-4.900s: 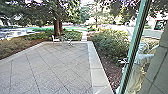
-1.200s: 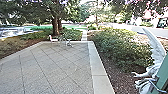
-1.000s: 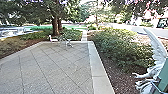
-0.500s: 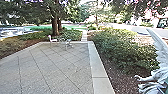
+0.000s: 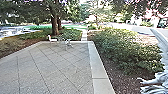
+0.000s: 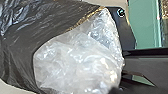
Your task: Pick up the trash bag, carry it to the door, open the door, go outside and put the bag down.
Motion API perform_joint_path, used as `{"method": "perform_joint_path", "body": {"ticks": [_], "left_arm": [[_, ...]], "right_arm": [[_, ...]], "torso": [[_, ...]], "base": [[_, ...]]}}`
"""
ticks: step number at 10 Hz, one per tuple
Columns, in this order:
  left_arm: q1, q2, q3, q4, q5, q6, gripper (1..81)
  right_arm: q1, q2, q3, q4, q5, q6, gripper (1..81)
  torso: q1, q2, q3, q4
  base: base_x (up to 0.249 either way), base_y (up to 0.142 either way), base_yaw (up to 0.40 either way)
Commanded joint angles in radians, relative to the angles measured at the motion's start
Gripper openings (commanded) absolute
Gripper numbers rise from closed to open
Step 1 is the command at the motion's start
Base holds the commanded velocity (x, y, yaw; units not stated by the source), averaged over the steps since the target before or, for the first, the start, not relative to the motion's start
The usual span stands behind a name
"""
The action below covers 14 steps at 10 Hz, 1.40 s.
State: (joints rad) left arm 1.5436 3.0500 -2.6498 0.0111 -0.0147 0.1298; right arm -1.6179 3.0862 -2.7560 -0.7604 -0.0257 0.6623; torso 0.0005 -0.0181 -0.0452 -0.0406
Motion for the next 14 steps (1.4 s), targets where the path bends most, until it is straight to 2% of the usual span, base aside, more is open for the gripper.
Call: {"method": "perform_joint_path", "body": {"ticks": [1,2,3,4,5,6,8,10,11,13,14], "left_arm": [[-0.027,0.004,0.008,-0.006,0.062,0.001,1.0],[-0.029,0.004,0.008,-0.006,0.062,0.002,1.0],[-0.029,0.001,0.008,-0.008,0.062,0.002,1.0],[-0.029,-0.005,0.011,-0.006,0.062,-0.001,1.0],[-0.029,-0.013,0.014,-0.006,0.059,-0.004,1.0],[-0.029,-0.023,0.026,-0.006,0.056,-0.004,1.0],[-0.027,-0.055,0.080,-0.006,0.053,-0.007,1.0],[-0.032,-0.078,0.115,-0.006,0.051,-0.009,1.0],[-0.044,-0.091,0.129,-0.009,0.051,-0.010,1.0],[-0.095,-0.149,0.216,-0.054,0.059,-0.012,1.0],[-0.128,-0.189,0.278,-0.083,0.062,-0.012,1.0]], "right_arm": [[0.023,0.007,0.006,-0.003,-0.046,-0.001,81.1],[0.023,0.007,0.006,-0.005,-0.046,-0.001,81.1],[0.023,0.007,0.006,-0.007,-0.046,-0.001,81.1],[0.025,0.007,0.006,-0.007,-0.045,-0.001,81.1],[0.023,0.008,0.006,-0.007,-0.046,-0.003,81.1],[0.025,0.007,0.006,-0.007,-0.046,-0.003,81.1],[0.025,0.007,0.006,-0.007,-0.046,-0.003,81.1],[0.025,0.007,0.006,-0.007,-0.046,-0.003,81.1],[0.023,0.005,0.006,-0.007,-0.045,-0.003,81.1],[0.025,0.005,0.007,-0.007,-0.046,-0.003,81.1],[0.023,0.005,0.007,-0.005,-0.046,-0.003,81.1]], "torso": [[0.000,0.000,0.000,0.000],[0.000,0.000,0.000,0.000],[0.000,0.000,-0.028,0.062],[0.000,0.000,-0.038,0.090],[0.000,0.000,-0.047,0.100],[0.000,0.000,-0.063,0.122],[0.000,0.000,-0.091,0.181],[0.000,0.000,-0.123,0.250],[0.000,0.000,-0.090,0.193],[0.000,0.000,-0.104,0.242],[0.000,0.000,-0.145,0.248]], "base": [[0.000,0.000,0.000],[0.000,0.000,0.000],[0.000,0.000,0.000],[0.000,0.000,0.000],[0.000,0.000,0.000],[0.000,0.000,0.000],[0.000,0.000,0.000],[0.000,0.000,0.000],[0.000,0.000,0.000],[0.000,0.000,0.000],[0.000,0.000,0.000]]}}
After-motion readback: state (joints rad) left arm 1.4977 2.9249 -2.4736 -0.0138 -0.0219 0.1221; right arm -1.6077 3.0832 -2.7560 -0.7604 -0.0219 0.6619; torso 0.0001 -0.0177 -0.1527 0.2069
